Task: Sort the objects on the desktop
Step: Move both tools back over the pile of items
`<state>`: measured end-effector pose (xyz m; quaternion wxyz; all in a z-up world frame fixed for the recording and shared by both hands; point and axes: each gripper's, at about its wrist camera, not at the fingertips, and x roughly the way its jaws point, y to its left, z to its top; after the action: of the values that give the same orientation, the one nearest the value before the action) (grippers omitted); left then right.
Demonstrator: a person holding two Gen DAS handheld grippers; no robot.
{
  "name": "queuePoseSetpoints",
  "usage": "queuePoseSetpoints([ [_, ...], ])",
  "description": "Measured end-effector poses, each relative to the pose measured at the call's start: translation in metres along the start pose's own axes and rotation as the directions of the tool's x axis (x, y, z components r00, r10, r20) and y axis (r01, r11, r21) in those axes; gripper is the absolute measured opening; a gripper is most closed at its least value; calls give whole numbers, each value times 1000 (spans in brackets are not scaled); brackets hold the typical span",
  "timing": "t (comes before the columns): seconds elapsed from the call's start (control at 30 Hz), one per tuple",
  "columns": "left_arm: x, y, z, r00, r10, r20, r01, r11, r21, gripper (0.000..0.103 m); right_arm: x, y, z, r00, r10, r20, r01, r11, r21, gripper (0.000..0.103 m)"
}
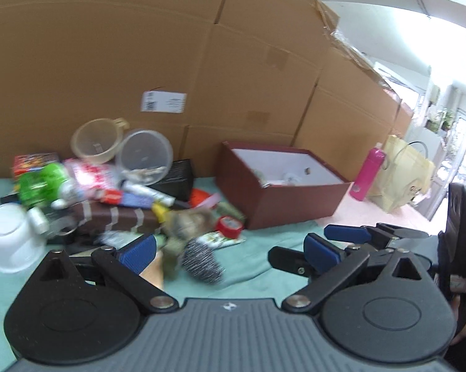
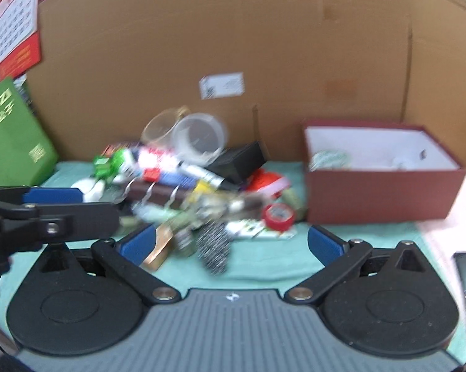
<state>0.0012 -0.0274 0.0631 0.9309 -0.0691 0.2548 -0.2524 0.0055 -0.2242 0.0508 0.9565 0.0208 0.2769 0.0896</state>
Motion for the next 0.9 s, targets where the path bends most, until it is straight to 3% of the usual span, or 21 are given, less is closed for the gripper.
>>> queuePoseSetpoints([
  [0.17,-14,31,-48,997,66,-49,-68,997,-37,103,8,25,-33,1000,-5,-27,4,998,-65,101],
  [0.33,-13,58,-79,993,55,-102,-69,988,-137,103,15,37,-63,999,-20,-31,17,994,-110,101],
  [0.53,-6,68,-71,994,72,-82,-83,986,-143,103,38,48,-77,995,15,-96,-27,992,-127,101],
  [0.77,29,74,-48,995,34,-89,-46,989,-137,100,56,45,-52,997,68,-25,-72,975,-211,96],
  [0.9,57,79,-41,993,-5,-120,-13,989,-146,89,79,44,-37,996,81,-41,-89,958,-273,82],
])
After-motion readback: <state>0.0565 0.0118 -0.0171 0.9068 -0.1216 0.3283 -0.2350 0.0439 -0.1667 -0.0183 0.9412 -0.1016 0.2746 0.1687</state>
